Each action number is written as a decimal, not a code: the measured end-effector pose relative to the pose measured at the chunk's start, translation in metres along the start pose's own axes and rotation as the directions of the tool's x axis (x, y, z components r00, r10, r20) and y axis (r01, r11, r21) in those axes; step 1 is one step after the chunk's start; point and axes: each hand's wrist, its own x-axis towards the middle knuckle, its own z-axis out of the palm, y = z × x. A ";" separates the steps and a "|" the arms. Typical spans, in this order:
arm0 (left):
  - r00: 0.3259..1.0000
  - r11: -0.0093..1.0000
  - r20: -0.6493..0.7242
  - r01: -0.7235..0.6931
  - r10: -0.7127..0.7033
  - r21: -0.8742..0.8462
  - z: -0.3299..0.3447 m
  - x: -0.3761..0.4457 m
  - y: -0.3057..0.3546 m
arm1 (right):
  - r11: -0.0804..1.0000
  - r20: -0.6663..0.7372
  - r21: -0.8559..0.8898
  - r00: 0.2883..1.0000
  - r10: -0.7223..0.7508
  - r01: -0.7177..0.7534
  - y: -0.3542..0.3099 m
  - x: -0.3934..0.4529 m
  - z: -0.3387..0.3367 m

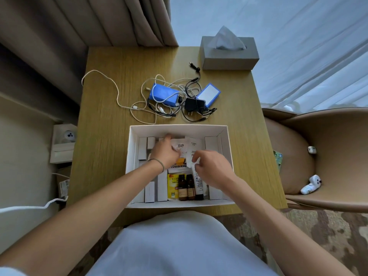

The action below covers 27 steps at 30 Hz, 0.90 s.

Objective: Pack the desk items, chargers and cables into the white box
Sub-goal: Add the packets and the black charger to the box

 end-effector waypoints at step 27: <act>0.893 0.840 -0.105 -0.364 0.437 0.402 -0.114 0.067 0.039 | 0.986 0.591 -0.134 0.807 0.003 0.095 -0.007 0.195 -0.073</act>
